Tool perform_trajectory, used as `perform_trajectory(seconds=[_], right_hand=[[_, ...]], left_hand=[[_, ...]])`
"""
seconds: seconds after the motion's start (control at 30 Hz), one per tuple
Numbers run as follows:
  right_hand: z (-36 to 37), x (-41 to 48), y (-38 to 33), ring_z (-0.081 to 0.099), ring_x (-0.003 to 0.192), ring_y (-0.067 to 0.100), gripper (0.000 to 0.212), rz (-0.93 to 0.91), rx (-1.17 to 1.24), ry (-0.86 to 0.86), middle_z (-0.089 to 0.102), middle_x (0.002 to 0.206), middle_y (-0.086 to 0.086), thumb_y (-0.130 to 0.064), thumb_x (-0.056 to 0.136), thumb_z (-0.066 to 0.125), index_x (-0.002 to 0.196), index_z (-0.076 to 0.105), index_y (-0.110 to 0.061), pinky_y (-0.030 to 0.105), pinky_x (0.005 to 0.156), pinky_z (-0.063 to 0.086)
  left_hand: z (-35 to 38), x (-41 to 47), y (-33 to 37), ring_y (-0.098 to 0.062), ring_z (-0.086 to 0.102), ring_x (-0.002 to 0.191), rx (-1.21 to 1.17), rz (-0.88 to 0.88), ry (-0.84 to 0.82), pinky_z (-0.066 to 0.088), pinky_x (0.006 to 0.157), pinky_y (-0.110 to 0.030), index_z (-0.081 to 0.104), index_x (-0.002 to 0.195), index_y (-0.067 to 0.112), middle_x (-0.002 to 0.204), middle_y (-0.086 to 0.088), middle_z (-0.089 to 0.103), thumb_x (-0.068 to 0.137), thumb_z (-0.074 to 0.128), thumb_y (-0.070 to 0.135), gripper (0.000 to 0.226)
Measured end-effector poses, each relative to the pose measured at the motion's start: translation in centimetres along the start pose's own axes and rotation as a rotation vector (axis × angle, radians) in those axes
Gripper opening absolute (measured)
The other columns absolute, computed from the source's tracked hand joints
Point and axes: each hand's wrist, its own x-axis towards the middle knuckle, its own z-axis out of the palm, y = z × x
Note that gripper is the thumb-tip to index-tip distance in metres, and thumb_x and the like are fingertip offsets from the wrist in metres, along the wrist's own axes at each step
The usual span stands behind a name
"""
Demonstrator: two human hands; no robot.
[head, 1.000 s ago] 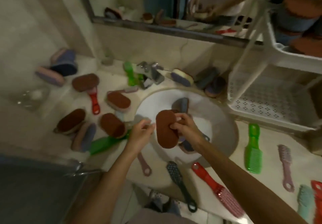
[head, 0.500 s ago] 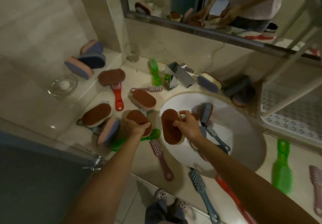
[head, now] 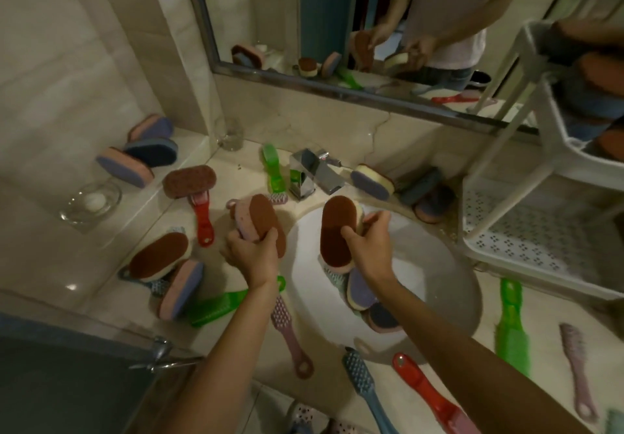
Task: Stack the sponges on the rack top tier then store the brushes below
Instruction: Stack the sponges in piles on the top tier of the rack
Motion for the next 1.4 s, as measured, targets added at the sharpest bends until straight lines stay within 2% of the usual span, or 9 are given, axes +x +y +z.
perform_trajectory(seconds=[0.13, 0.2, 0.33, 0.43, 0.6, 0.73, 0.8, 1.0, 1.4], right_hand=[[-4.1, 1.2, -3.8, 0.055, 0.080, 0.015, 0.024, -0.207, -0.004, 0.132, 0.051, 0.085, -0.001, -0.016, 0.082, 0.060, 0.091, 0.038, -0.020, 0.029, 0.073, 0.049], [-6.4, 2.2, -5.7, 0.051, 0.073, 0.008, 0.024, -0.280, -0.029, 0.226, 0.047, 0.080, -0.007, -0.017, 0.082, 0.061, 0.087, 0.038, -0.021, 0.020, 0.067, 0.044], [-13.6, 4.3, -9.3, 0.050, 0.073, 0.012, 0.024, -0.353, -0.022, 0.448, 0.047, 0.077, -0.006, -0.018, 0.081, 0.062, 0.086, 0.038, -0.021, 0.027, 0.065, 0.043], [-19.3, 5.3, -11.2, 0.050, 0.071, 0.014, 0.024, -0.398, -0.035, 0.608, 0.047, 0.075, -0.005, -0.019, 0.080, 0.063, 0.088, 0.041, -0.018, 0.031, 0.067, 0.043], [-29.1, 6.9, -12.0, 0.060, 0.086, 0.018, 0.016, -0.298, 0.103, 0.755, 0.058, 0.086, -0.004, -0.024, 0.082, 0.062, 0.091, 0.050, -0.022, 0.028, 0.071, 0.049], [-35.5, 9.0, -11.0, 0.060, 0.092, 0.022, 0.018, -0.124, 0.200, 0.750, 0.058, 0.091, 0.000, -0.024, 0.086, 0.060, 0.098, 0.047, -0.020, 0.036, 0.077, 0.053], [-37.9, 10.0, -10.1, 0.058, 0.091, 0.021, 0.015, -0.092, 0.166, 0.778, 0.059, 0.093, 0.001, -0.022, 0.088, 0.057, 0.100, 0.049, -0.018, 0.032, 0.069, 0.049], [-41.7, 13.4, -8.8, 0.055, 0.106, 0.030, 0.027, -0.006, 0.143, 0.772, 0.057, 0.118, 0.012, -0.016, 0.095, 0.042, 0.121, 0.050, -0.016, 0.041, 0.090, 0.048], [-40.9, 17.9, -6.1, 0.055, 0.112, 0.031, 0.035, 0.058, -0.040, 0.642, 0.055, 0.127, 0.016, -0.016, 0.097, 0.037, 0.129, 0.050, -0.011, 0.042, 0.096, 0.045]], left_hand=[[2.9, -2.8, 7.6, -0.018, 0.056, 0.097, -0.163, 0.194, -0.144, 0.042, 0.079, -0.019, 0.046, 0.109, 0.009, 0.110, -0.008, 0.059, 0.077, 0.069, 0.015, 0.040], [4.5, -4.3, 11.0, -0.017, 0.059, 0.092, -0.250, 0.239, -0.244, 0.046, 0.078, -0.024, 0.045, 0.103, 0.013, 0.102, -0.003, 0.059, 0.079, 0.069, 0.017, 0.034], [9.5, -9.0, 17.0, -0.014, 0.057, 0.089, -0.326, 0.269, -0.459, 0.048, 0.077, -0.027, 0.044, 0.101, 0.021, 0.098, 0.005, 0.056, 0.081, 0.066, 0.023, 0.030], [13.5, -12.6, 20.5, -0.013, 0.056, 0.090, -0.336, 0.300, -0.607, 0.044, 0.068, -0.018, 0.047, 0.110, 0.015, 0.106, 0.003, 0.057, 0.084, 0.063, 0.028, 0.033], [20.0, -18.2, 25.3, -0.018, 0.055, 0.102, -0.234, 0.216, -0.894, 0.041, 0.077, -0.028, 0.044, 0.131, 0.010, 0.125, -0.005, 0.057, 0.086, 0.057, 0.041, 0.056], [24.6, -22.1, 27.9, -0.022, 0.054, 0.112, -0.176, 0.160, -1.094, 0.043, 0.092, -0.034, 0.042, 0.133, 0.013, 0.130, -0.005, 0.056, 0.084, 0.058, 0.045, 0.061], [26.7, -23.4, 28.7, -0.023, 0.056, 0.109, -0.180, 0.140, -1.158, 0.045, 0.086, -0.031, 0.044, 0.133, 0.015, 0.128, -0.005, 0.057, 0.084, 0.058, 0.045, 0.059], [31.6, -25.2, 28.9, -0.019, 0.058, 0.089, -0.327, -0.067, -1.271, 0.047, 0.080, -0.033, 0.053, 0.120, 0.011, 0.124, -0.010, 0.060, 0.090, 0.054, 0.031, 0.036], [33.1, -23.7, 27.2, -0.029, 0.051, 0.120, -0.339, -0.299, -1.336, 0.046, 0.084, -0.040, 0.051, 0.125, 0.011, 0.133, -0.014, 0.053, 0.095, 0.046, 0.028, 0.034]])
